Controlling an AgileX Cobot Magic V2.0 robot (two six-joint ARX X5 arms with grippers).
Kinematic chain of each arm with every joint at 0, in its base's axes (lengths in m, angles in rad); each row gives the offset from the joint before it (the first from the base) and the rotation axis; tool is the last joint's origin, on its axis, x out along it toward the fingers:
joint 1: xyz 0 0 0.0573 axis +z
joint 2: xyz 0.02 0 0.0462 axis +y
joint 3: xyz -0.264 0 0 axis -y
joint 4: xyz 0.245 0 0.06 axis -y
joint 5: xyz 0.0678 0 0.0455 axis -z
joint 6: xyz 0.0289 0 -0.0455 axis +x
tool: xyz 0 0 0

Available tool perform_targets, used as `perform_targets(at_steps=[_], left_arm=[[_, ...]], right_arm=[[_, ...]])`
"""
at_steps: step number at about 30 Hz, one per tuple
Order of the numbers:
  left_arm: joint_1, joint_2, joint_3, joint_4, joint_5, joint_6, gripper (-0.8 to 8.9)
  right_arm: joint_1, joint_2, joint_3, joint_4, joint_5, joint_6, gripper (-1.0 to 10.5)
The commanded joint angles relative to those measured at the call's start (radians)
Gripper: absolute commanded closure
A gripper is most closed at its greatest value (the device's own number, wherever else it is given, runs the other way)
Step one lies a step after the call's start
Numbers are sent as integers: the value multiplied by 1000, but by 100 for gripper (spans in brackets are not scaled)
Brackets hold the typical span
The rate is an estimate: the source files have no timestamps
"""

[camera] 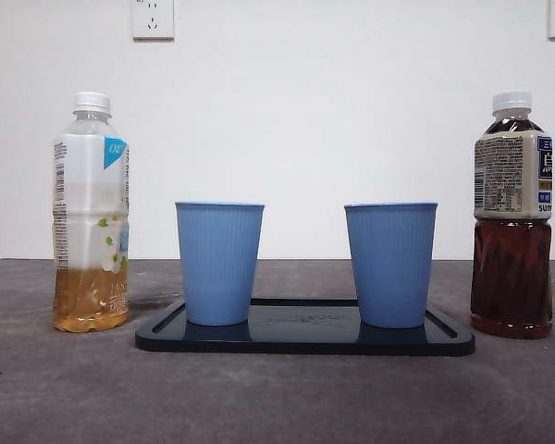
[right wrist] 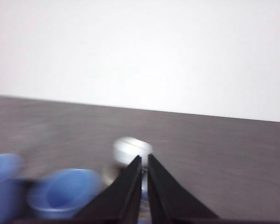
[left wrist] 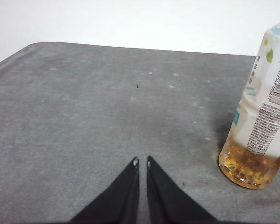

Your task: Pour the drink into the cup

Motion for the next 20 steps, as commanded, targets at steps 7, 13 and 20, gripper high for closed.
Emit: perform_targets(at_steps=[7,13,20], left_arm=[[2,-1,-20,-6,-2,-3,789],[2,-1,-20,-6,-2,-3,789],[2,-1,-20,-6,-2,-3,789]], right_arm=[[-92,-207,-407,105,124,-38,929],[-93,-258,-453,54,157,-71,929],[-94,-258,-453,54,154,-93,929]])
